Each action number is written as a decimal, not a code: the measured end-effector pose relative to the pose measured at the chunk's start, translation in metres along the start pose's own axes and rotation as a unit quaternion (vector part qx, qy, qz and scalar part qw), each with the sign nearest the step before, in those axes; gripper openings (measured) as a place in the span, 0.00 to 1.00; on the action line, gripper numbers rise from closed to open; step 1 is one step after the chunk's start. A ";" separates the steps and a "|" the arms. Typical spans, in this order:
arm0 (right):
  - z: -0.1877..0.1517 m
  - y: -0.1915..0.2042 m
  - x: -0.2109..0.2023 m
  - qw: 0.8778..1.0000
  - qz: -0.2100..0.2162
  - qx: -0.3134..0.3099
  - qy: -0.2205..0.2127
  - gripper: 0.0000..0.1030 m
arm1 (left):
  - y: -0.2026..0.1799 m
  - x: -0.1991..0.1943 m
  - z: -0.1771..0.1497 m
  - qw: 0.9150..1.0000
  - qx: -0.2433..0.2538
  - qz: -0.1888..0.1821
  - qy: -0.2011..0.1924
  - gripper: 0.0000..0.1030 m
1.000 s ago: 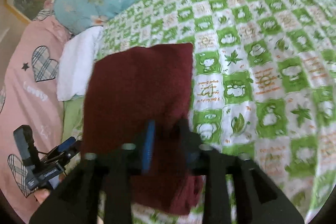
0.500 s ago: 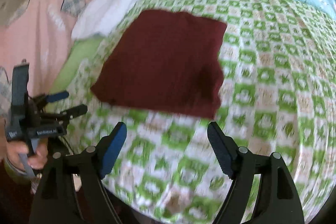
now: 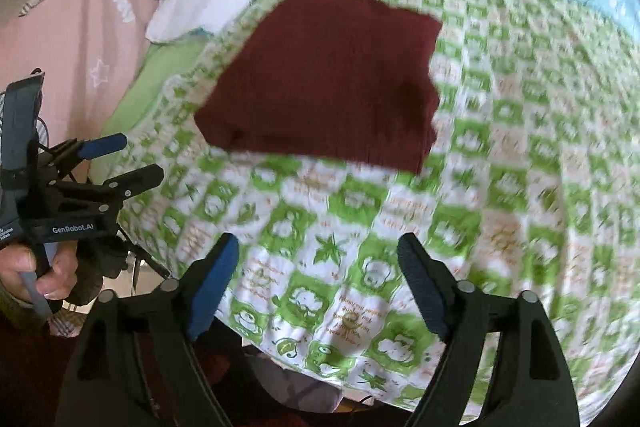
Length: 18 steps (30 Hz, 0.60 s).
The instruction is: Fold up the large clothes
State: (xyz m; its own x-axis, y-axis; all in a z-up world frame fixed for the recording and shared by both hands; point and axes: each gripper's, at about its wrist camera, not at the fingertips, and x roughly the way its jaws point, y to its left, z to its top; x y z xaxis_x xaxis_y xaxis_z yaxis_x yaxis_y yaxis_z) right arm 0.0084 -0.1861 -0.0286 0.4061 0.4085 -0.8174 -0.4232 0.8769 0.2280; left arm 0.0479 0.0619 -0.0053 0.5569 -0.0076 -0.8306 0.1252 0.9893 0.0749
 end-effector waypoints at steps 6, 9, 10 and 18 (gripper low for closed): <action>0.017 -0.001 -0.011 1.000 0.004 0.002 -0.026 0.92 | -0.002 -0.014 0.020 1.000 0.010 0.016 -0.024 0.95; 0.021 -0.001 -0.002 1.000 0.006 0.004 -0.025 0.95 | -0.002 -0.010 0.025 0.999 0.009 0.022 -0.023 0.95; 0.022 -0.002 0.001 1.000 0.010 0.005 -0.023 0.95 | -0.002 -0.008 0.026 0.999 0.010 0.024 -0.023 0.95; 0.028 0.002 0.024 1.000 0.001 -0.007 -0.006 0.95 | -0.001 0.003 0.033 0.999 0.006 0.035 -0.020 0.95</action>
State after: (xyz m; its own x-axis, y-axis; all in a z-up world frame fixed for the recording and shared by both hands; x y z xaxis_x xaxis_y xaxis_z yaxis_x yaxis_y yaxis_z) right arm 0.0396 -0.1676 -0.0329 0.4144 0.4131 -0.8109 -0.4359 0.8723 0.2216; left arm 0.0768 0.0559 0.0103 0.5975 0.0546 -0.8000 0.0946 0.9859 0.1380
